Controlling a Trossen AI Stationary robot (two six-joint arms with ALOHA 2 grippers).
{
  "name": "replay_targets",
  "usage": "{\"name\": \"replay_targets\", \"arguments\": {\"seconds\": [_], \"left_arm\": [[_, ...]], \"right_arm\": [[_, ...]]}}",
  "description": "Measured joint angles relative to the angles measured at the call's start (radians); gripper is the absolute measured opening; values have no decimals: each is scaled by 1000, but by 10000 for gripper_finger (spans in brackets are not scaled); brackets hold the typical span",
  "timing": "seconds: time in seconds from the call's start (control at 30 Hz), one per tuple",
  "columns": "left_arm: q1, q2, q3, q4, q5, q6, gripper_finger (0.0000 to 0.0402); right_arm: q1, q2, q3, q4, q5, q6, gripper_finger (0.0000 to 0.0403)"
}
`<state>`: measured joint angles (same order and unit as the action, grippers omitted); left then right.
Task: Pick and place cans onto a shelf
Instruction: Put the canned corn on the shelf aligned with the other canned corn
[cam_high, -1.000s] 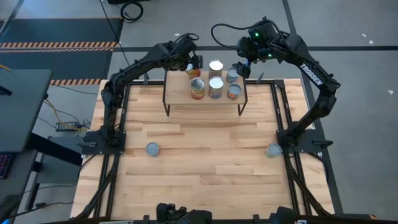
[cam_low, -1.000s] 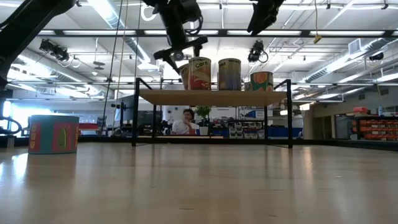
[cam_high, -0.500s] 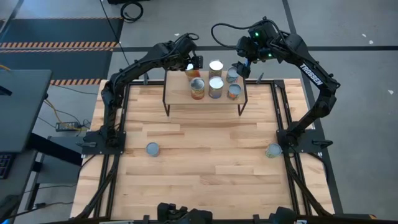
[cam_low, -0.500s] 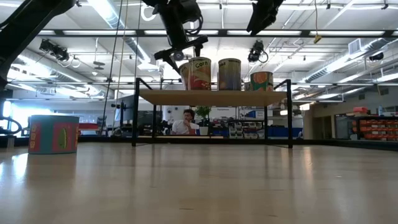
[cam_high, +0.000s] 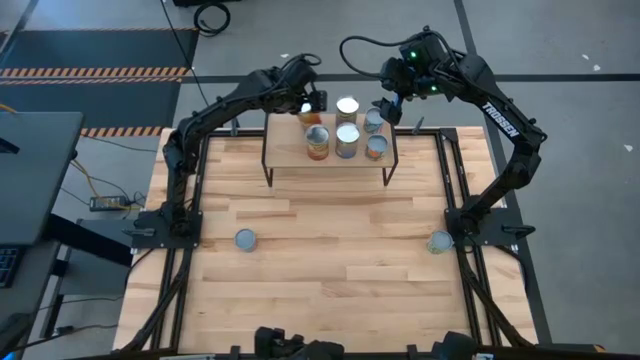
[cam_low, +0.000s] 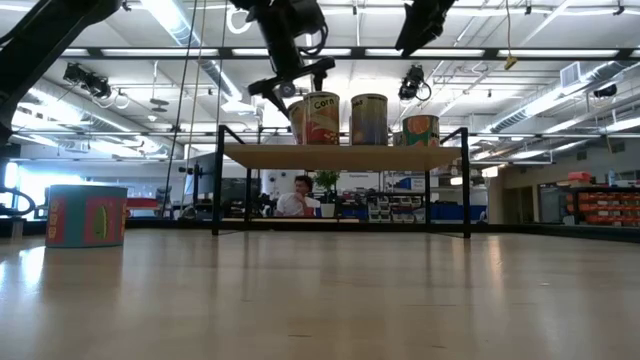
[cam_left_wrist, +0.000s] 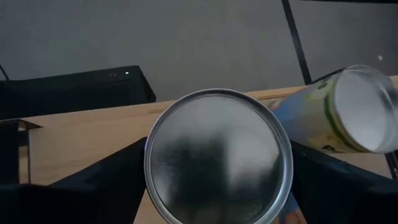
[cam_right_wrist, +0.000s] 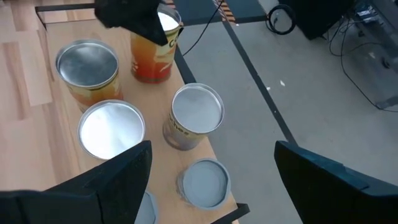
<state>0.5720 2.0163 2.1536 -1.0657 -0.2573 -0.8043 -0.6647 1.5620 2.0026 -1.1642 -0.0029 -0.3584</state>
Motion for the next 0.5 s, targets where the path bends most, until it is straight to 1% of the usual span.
{"name": "replay_targets", "arguments": {"seconds": [0.5], "left_arm": [[-20, 0, 0, 23, -4, 24, 350]], "right_arm": [[0, 0, 0, 27, 0, -3, 346]]}}
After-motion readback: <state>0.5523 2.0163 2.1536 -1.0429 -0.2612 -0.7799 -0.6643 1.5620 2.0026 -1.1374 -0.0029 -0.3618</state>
